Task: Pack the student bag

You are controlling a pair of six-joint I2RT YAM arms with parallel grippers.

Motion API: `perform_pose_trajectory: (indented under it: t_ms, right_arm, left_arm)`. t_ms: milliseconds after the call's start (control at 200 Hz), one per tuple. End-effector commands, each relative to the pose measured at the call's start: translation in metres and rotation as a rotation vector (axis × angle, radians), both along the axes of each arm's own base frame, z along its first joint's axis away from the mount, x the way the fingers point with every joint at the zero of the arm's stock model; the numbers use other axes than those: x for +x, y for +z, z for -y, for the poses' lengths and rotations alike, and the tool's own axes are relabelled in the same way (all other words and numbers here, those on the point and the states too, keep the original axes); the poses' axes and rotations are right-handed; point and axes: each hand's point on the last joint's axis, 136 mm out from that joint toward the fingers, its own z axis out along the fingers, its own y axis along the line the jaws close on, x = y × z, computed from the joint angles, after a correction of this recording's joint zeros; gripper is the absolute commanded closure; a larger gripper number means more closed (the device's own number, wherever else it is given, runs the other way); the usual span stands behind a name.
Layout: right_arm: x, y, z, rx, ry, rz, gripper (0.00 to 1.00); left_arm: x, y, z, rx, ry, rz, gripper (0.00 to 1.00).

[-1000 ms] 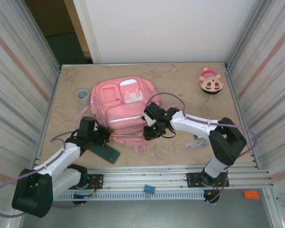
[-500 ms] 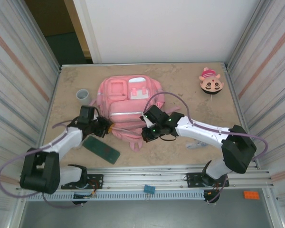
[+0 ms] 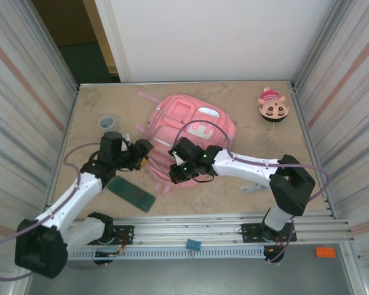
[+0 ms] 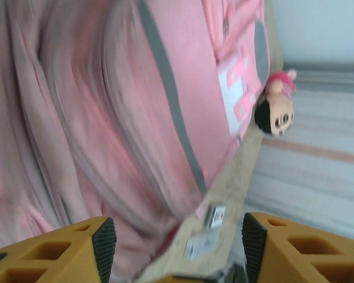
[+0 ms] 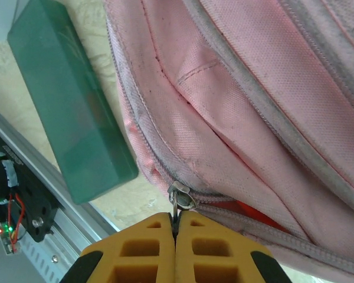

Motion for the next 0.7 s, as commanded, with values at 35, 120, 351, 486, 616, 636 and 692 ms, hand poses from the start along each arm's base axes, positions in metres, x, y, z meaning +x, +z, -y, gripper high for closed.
perform_pose_trajectory:
  t_ms: [35,120,351,486,616,636,692]
  right_arm:
    - [-0.007,0.013,-0.014,0.039,0.055,-0.003,1.00]
    - [-0.009,0.014,-0.014,0.039,0.059,-0.002,1.00]
    - [-0.011,0.017,-0.014,0.053,0.064,0.003,1.00]
    - [-0.012,0.016,-0.009,0.036,0.065,0.011,1.00]
    - [-0.007,-0.002,0.029,-0.109,0.019,0.009,1.00]
    - [-0.006,-0.004,0.037,-0.135,0.008,0.008,1.00]
    - [-0.003,-0.011,0.060,-0.194,-0.015,0.005,1.00]
  left_arm:
    - [-0.025,-0.038,0.007,0.034,0.013,-0.126,0.42]
    - [-0.027,-0.046,0.015,0.023,0.007,-0.147,0.44]
    - [-0.022,-0.059,0.035,-0.004,-0.001,-0.177,0.54]
    - [-0.016,-0.067,0.035,0.012,0.010,-0.186,0.84]
    - [-0.013,-0.070,0.023,0.032,0.018,-0.199,0.99]
    - [-0.012,-0.070,0.020,0.034,0.023,-0.198,0.99]
    - [-0.011,-0.070,0.011,0.043,0.031,-0.199,1.00]
